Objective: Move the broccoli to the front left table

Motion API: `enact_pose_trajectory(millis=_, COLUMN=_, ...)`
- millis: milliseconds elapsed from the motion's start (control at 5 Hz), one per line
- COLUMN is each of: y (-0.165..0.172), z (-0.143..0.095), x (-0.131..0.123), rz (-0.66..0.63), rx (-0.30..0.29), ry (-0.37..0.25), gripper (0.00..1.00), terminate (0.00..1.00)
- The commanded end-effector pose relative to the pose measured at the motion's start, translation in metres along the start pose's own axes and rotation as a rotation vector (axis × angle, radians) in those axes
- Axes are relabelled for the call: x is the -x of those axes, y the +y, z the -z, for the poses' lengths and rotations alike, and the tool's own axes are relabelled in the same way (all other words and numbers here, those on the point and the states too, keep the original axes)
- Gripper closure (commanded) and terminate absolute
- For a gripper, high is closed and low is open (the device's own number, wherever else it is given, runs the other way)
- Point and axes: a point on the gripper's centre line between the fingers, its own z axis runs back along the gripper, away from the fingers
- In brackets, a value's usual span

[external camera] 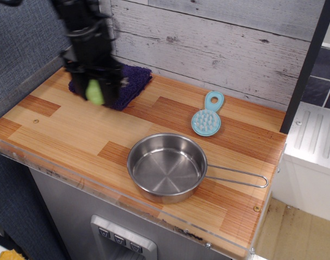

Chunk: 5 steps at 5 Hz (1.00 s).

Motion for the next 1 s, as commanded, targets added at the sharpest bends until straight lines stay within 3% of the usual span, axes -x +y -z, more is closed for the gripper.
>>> enact_pose_trajectory(millis=0, y=0.032, z=-0.015, x=0.026, rz=0.093, rx=-0.110, ry=-0.073, gripper=1.00, terminate=0.00)
enact_pose_trajectory(millis=400, y=0.073, z=-0.006, x=0.034, rz=0.092, rx=-0.098, ry=-0.048, gripper=1.00, terminate=0.00)
enact_pose_trajectory(millis=800, y=0.076, z=-0.005, x=0.039, rz=0.139, rx=-0.091, ry=0.003, gripper=1.00, terminate=0.00)
